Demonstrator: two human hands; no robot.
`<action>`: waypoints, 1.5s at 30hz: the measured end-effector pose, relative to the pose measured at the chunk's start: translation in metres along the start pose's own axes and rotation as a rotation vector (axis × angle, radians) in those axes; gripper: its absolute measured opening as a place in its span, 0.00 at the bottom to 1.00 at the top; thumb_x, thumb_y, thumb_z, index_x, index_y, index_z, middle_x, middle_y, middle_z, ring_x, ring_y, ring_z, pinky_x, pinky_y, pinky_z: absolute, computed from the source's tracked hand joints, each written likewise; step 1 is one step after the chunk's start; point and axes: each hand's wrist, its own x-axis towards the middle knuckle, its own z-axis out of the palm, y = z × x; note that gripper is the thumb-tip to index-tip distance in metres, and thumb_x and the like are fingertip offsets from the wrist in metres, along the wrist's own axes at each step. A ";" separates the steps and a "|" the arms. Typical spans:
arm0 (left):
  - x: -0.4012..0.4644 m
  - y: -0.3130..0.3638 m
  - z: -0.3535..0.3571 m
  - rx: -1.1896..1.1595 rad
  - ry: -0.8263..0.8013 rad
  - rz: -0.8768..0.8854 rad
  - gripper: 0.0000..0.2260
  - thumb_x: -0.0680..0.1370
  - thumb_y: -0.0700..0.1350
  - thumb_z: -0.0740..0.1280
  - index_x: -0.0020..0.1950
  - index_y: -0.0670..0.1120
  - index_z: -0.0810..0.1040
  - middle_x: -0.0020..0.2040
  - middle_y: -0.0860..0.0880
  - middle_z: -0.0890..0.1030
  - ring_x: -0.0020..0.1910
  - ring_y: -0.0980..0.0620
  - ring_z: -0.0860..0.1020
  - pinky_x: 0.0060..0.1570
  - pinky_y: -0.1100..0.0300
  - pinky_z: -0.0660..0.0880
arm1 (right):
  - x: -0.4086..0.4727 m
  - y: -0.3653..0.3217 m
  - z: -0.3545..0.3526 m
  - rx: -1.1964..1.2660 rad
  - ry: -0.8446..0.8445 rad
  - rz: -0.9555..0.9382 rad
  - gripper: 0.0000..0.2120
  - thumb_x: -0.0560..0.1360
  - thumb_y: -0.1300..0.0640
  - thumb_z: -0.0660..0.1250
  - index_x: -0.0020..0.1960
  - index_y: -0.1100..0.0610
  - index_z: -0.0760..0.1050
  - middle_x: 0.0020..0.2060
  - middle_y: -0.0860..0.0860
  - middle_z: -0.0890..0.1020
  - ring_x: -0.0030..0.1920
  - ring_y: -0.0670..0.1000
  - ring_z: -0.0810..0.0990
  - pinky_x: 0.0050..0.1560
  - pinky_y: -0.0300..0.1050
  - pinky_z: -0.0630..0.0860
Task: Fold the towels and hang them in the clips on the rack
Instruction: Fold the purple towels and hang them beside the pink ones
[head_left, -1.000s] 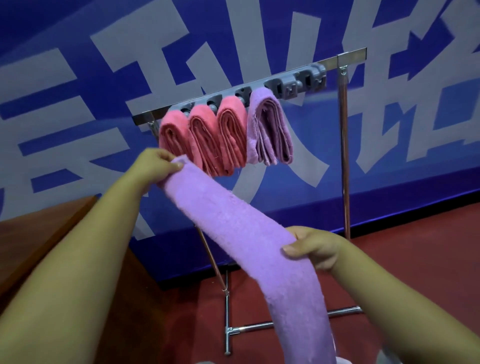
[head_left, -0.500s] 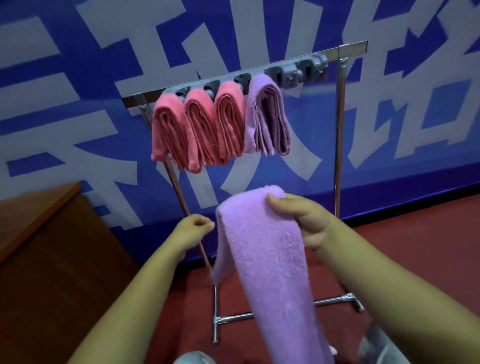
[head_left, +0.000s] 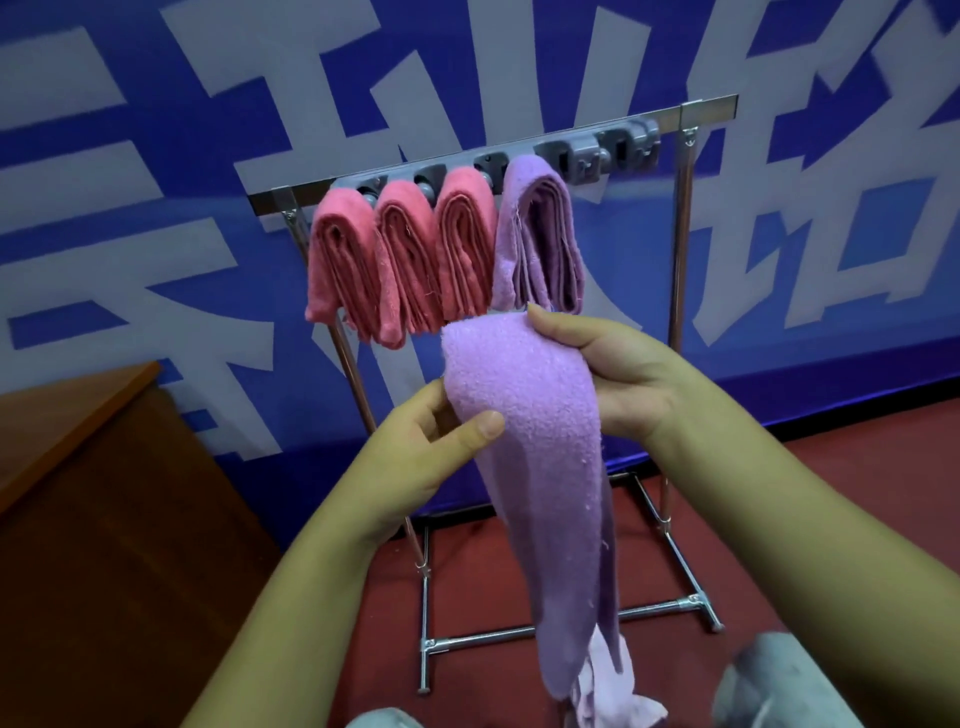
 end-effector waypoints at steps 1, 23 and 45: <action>0.002 0.000 0.002 -0.018 0.002 -0.008 0.15 0.68 0.44 0.68 0.54 0.50 0.76 0.46 0.61 0.84 0.49 0.64 0.81 0.45 0.71 0.75 | 0.000 -0.002 0.001 -0.010 0.031 0.001 0.15 0.66 0.57 0.68 0.47 0.67 0.79 0.43 0.63 0.83 0.39 0.59 0.84 0.39 0.57 0.80; 0.027 0.032 0.019 -0.409 0.032 -0.120 0.12 0.67 0.39 0.69 0.49 0.39 0.81 0.43 0.46 0.85 0.42 0.51 0.83 0.47 0.58 0.80 | 0.003 -0.009 -0.017 -0.204 -0.221 -0.134 0.40 0.64 0.28 0.55 0.59 0.59 0.79 0.58 0.61 0.79 0.59 0.58 0.78 0.64 0.54 0.73; 0.035 0.047 -0.001 0.003 0.074 0.159 0.05 0.68 0.48 0.74 0.43 0.52 0.85 0.44 0.53 0.86 0.48 0.55 0.82 0.49 0.60 0.79 | -0.006 -0.019 0.001 -0.407 -0.343 -0.214 0.21 0.69 0.58 0.72 0.60 0.63 0.76 0.52 0.58 0.82 0.50 0.54 0.82 0.54 0.48 0.78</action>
